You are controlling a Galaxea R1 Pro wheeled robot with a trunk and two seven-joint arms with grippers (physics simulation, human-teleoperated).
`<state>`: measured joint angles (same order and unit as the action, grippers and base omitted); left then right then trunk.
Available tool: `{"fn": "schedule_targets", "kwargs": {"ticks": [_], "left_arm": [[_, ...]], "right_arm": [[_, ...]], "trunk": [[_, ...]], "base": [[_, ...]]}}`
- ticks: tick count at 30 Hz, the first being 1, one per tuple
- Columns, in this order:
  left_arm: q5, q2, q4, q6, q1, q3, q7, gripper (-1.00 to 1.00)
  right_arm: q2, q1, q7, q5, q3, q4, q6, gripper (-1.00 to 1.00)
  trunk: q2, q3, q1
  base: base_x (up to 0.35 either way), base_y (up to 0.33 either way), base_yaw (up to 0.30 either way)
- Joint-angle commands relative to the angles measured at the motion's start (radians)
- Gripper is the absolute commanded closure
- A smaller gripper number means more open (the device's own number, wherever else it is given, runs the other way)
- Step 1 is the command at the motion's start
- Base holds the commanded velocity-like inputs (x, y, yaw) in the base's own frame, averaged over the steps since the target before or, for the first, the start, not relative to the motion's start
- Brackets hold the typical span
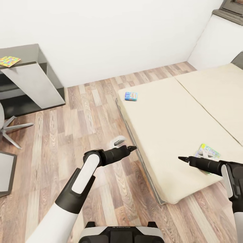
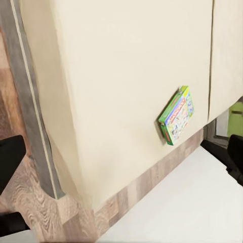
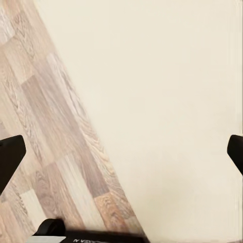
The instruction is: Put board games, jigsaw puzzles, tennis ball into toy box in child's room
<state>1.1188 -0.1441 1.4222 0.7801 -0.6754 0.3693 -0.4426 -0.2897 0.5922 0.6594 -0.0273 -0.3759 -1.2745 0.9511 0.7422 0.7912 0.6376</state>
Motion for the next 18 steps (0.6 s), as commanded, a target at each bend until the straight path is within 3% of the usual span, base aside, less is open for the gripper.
{"fn": "schedule_targets", "kwargs": {"ticks": [1,9,18], "left_arm": [[0.011,0.0,0.001,0.001,0.0,0.0,-0.01,-1.0],[0.013,0.0,-0.002,0.001,-0.001,0.001,-0.015,-1.0],[0.014,0.002,-0.009,0.001,-0.002,-0.002,-0.016,-1.0]], "right_arm": [[0.0,0.001,0.002,-0.002,-0.001,0.0,0.007,-1.0],[-0.002,0.0,0.002,-0.002,-0.003,-0.001,0.007,-1.0],[-0.005,0.0,0.002,-0.002,-0.004,-0.002,0.008,-1.0]], "trunk": [[0.001,0.001,0.0],[0.001,0.001,0.0],[0.001,0.001,0.0]], "base": [[0.0,0.0,-0.281],[0.0,0.067,-0.281],[0.0,0.211,-0.282]]}}
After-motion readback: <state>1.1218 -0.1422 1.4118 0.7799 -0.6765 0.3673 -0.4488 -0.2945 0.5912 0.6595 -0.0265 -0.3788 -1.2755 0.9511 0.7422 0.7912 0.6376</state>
